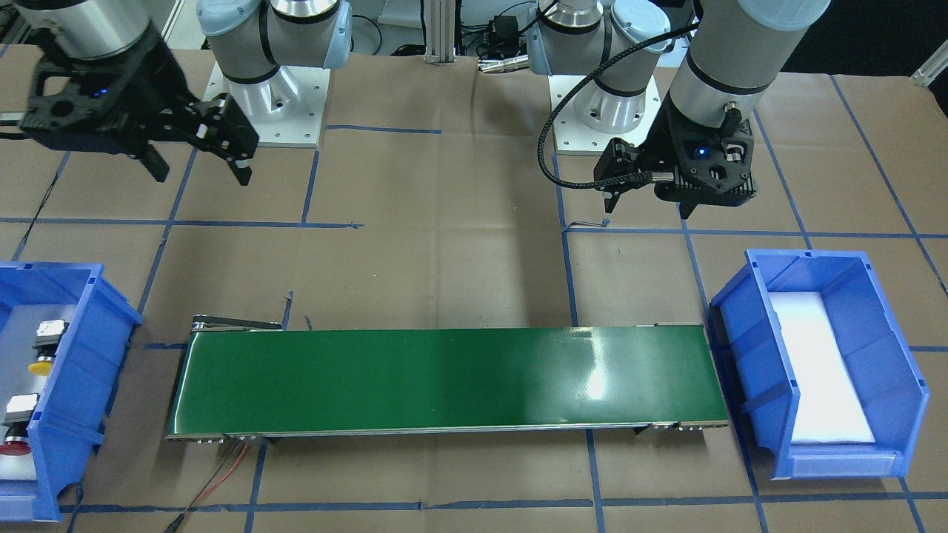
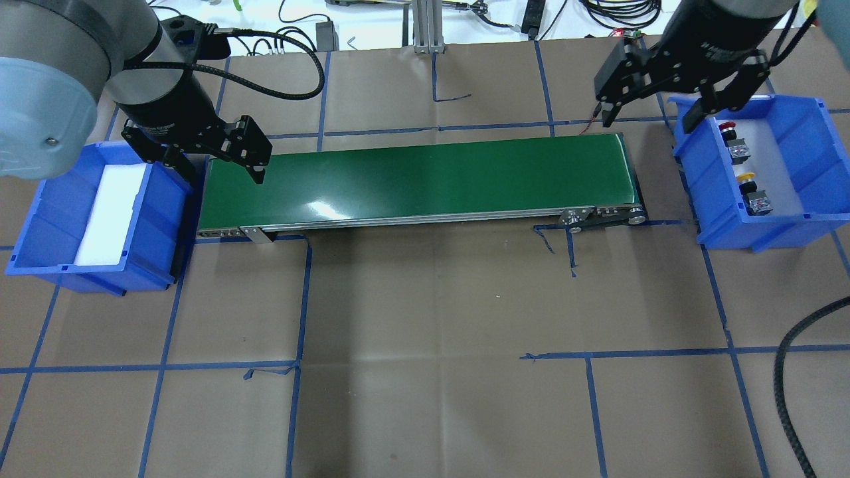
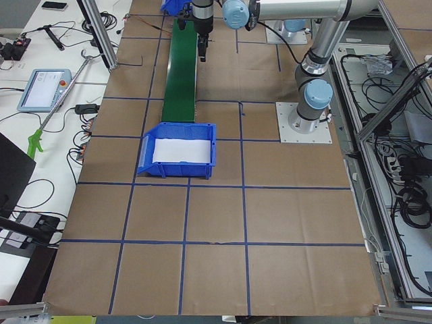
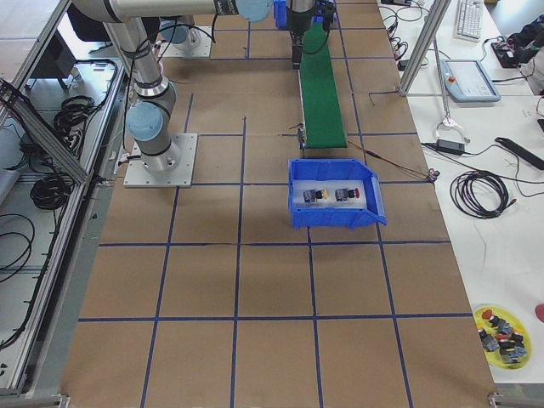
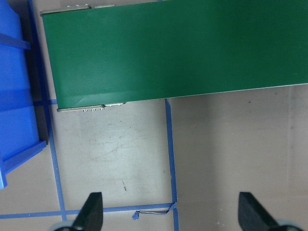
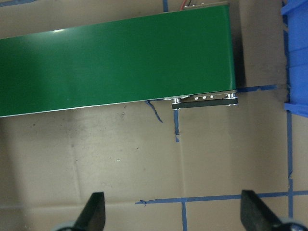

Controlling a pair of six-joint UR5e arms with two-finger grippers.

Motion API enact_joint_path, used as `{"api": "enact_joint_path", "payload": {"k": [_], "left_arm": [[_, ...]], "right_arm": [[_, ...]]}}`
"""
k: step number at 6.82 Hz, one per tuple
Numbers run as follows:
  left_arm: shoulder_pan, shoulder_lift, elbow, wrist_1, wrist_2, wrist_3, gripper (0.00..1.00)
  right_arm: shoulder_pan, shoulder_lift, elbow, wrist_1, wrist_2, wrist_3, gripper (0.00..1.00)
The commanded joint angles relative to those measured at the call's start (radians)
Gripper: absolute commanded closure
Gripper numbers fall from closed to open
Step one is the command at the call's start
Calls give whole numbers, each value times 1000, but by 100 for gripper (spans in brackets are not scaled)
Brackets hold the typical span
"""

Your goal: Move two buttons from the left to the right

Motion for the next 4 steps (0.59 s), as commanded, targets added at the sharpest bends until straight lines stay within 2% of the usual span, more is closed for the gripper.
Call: {"api": "enact_joint_path", "payload": {"k": [1, 4], "left_arm": [[0, 2, -1, 0, 0, 6, 0], [0, 1, -1, 0, 0, 5, 0]], "right_arm": [[45, -32, 86, -101, 1, 35, 0], [45, -31, 82, -103, -1, 33, 0]]}}
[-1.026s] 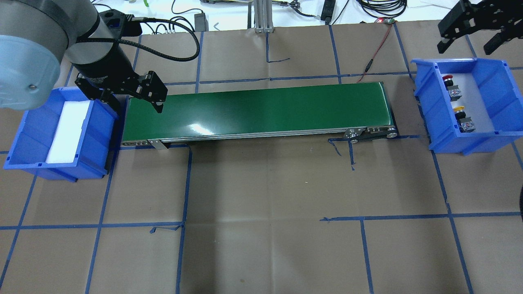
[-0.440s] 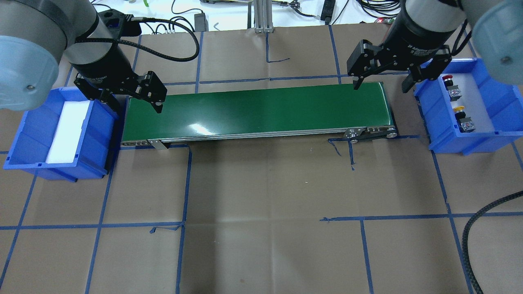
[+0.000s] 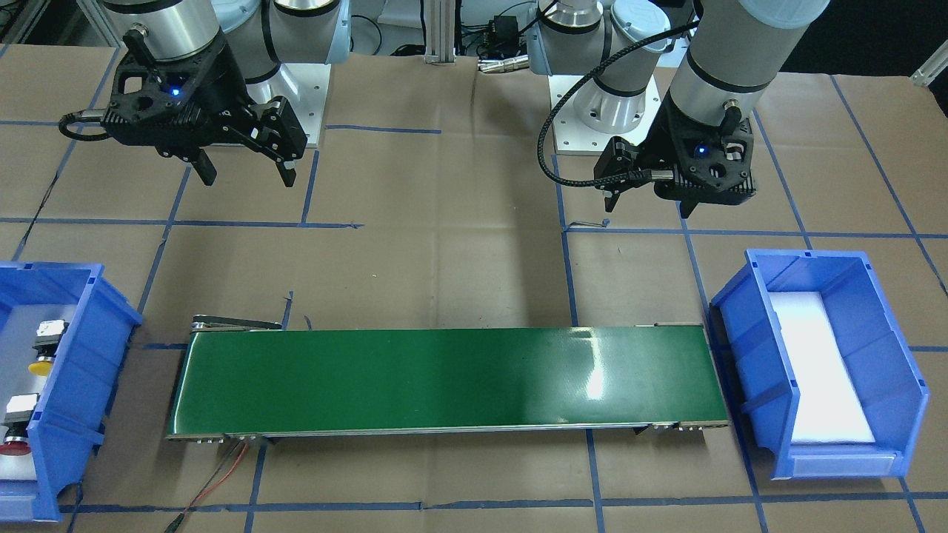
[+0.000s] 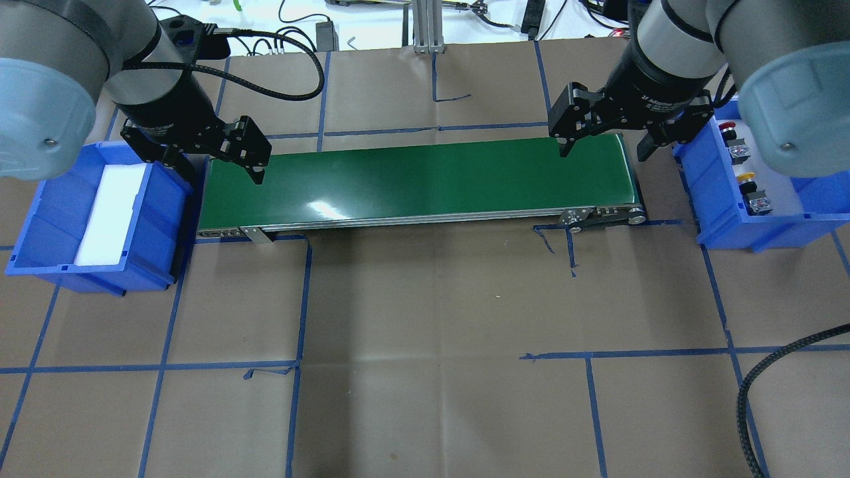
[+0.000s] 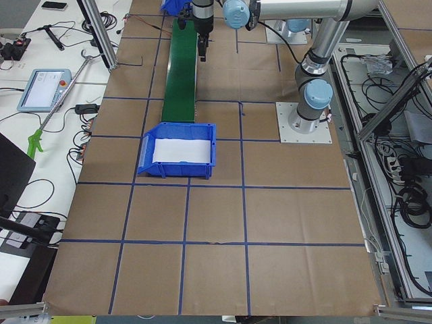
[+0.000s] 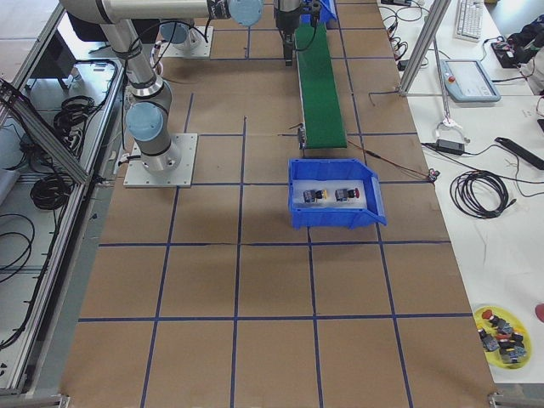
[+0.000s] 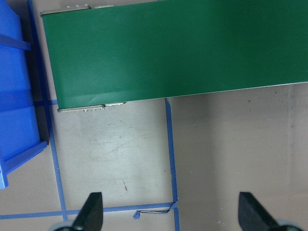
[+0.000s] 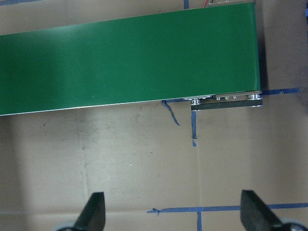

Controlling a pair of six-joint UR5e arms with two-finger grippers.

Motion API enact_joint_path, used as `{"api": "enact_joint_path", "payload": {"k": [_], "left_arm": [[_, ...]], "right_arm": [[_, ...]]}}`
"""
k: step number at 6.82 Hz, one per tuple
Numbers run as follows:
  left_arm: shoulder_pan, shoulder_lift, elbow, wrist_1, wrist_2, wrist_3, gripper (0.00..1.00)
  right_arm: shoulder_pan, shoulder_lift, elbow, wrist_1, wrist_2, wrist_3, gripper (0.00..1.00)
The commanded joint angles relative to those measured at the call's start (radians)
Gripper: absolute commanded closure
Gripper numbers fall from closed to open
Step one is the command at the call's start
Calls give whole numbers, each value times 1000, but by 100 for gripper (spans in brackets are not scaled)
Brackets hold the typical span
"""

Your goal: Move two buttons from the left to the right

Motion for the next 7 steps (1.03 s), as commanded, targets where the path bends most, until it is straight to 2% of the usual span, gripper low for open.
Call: {"api": "enact_joint_path", "payload": {"k": [1, 7], "left_arm": [[0, -5, 1, 2, 0, -3, 0], [0, 3, 1, -12, -6, -28, 0]], "right_arm": [[1, 2, 3, 0, 0, 0, 0], [1, 5, -3, -3, 12, -2, 0]]}}
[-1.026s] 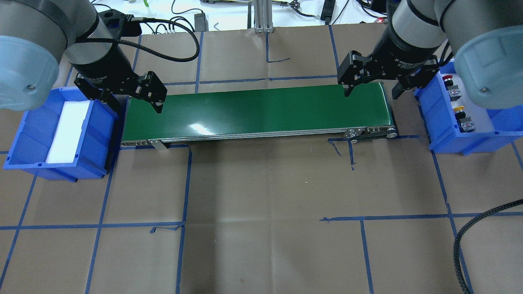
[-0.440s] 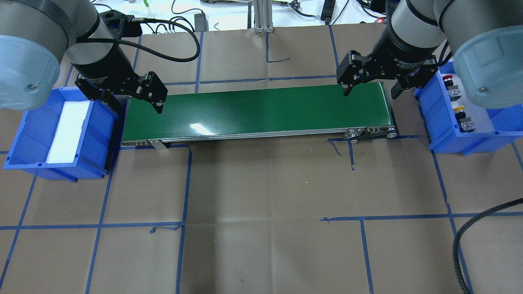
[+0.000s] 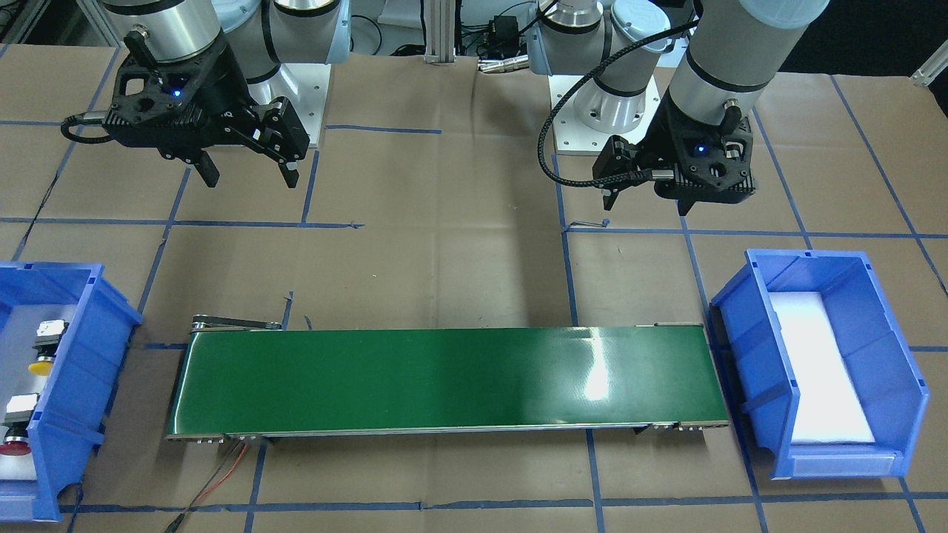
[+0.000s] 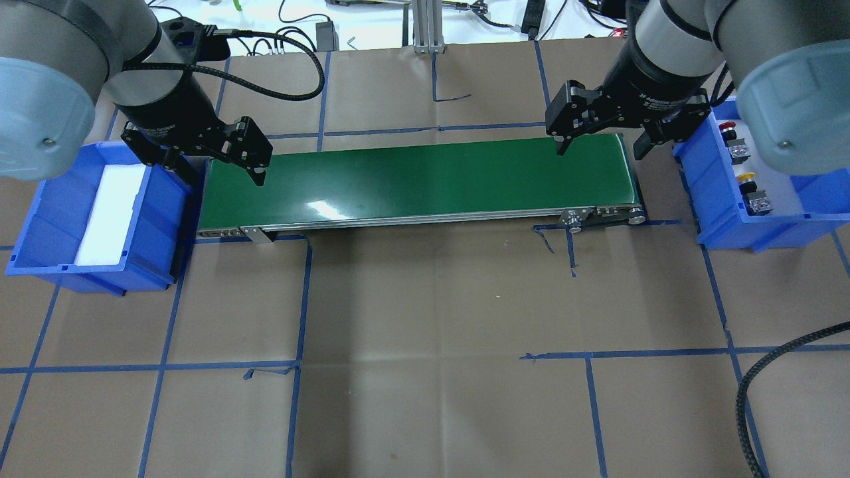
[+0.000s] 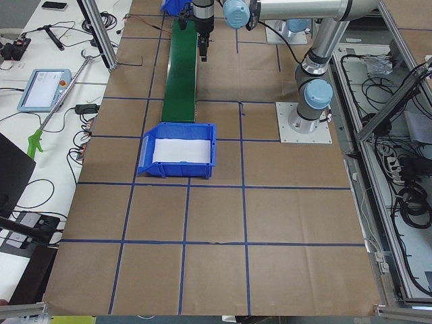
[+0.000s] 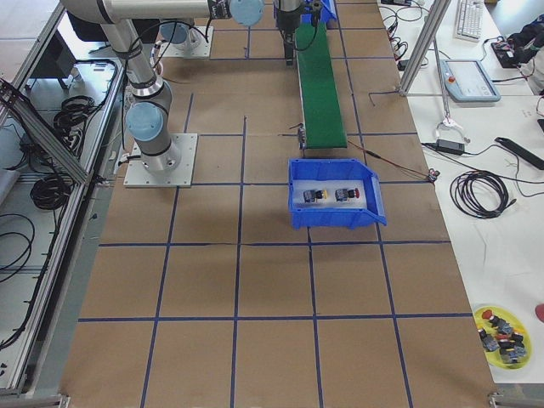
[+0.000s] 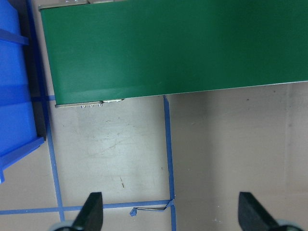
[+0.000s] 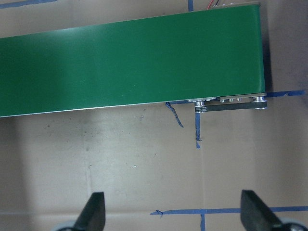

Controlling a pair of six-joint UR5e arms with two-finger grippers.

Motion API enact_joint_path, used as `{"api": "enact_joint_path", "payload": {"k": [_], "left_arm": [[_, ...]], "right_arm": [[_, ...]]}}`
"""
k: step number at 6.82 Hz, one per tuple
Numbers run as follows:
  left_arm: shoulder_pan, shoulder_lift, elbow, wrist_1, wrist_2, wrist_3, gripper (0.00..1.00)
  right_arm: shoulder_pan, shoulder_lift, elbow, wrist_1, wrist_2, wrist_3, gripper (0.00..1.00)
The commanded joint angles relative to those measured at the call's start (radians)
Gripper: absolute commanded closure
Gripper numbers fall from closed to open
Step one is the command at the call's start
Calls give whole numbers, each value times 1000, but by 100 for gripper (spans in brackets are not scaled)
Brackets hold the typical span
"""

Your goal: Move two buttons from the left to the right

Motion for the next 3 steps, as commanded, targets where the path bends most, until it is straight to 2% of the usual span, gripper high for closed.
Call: {"api": "enact_joint_path", "payload": {"k": [1, 3], "left_arm": [[0, -1, 1, 0, 0, -6, 0], [0, -3, 1, 1, -2, -6, 0]], "right_arm": [[-2, 5, -2, 0, -6, 0, 0], [-5, 10, -3, 0, 0, 0, 0]]}}
